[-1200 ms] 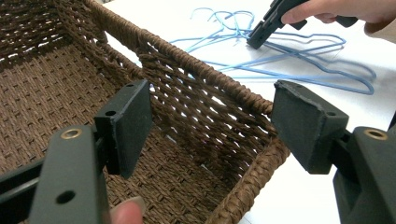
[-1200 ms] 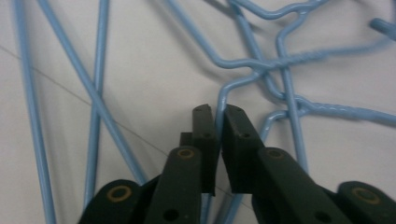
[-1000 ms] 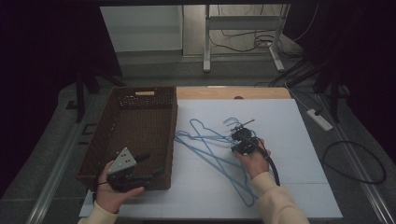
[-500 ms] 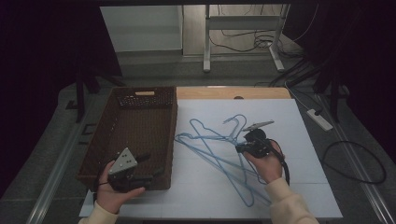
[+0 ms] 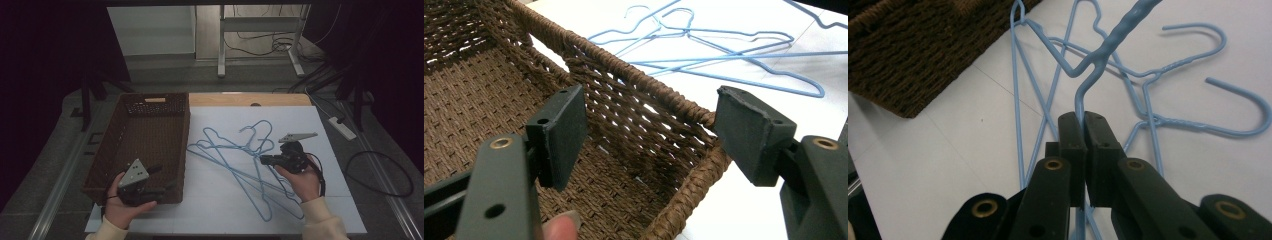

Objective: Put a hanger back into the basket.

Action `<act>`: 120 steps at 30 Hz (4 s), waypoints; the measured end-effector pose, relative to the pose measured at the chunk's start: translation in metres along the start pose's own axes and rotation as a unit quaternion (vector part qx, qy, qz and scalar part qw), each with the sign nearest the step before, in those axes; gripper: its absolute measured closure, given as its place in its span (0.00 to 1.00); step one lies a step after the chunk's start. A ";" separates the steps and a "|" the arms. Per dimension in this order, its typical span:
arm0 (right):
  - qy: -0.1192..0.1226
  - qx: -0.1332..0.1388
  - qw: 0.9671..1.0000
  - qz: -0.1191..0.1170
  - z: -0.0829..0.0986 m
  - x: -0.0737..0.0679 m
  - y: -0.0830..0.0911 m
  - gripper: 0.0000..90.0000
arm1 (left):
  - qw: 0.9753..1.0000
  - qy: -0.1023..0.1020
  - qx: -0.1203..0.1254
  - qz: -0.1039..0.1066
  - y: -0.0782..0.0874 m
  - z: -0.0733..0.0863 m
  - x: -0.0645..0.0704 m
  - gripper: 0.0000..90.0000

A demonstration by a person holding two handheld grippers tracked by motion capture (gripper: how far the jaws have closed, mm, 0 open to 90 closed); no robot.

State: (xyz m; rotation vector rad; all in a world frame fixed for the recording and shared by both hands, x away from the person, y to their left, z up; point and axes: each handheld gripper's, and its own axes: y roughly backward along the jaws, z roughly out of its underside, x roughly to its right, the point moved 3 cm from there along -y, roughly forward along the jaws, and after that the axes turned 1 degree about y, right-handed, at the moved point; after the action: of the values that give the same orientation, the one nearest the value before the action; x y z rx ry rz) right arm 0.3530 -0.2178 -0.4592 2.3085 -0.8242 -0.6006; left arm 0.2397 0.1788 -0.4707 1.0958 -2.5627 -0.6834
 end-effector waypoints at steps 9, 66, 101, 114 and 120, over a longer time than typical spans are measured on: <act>0.013 0.014 1.000 -0.015 0.001 -0.001 0.011 0.98 | 1.000 0.000 0.003 -0.003 0.002 -0.002 0.001 0.33; 0.075 0.049 0.990 -0.106 -0.003 -0.013 0.054 0.98 | 0.985 -0.100 -0.070 0.123 -0.112 -0.125 0.031 0.38; 0.108 0.149 0.979 -0.091 -0.009 -0.016 0.063 0.65 | 0.967 -0.172 -0.101 0.161 -0.089 -0.130 0.061 0.96; 0.082 0.193 0.978 -0.014 -0.004 0.002 0.066 0.40 | 0.988 -0.087 -0.069 0.105 -0.063 -0.123 0.026 0.96; 0.084 0.188 0.979 0.010 0.001 0.007 0.060 0.38 | 0.992 -0.065 -0.050 0.091 -0.048 -0.119 0.012 0.96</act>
State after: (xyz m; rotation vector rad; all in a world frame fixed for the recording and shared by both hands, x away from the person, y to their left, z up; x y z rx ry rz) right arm 0.3325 -0.2603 -0.4209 2.6415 -0.9417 -0.2498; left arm 0.3109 0.1037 -0.3934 0.7981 -2.6615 -0.8507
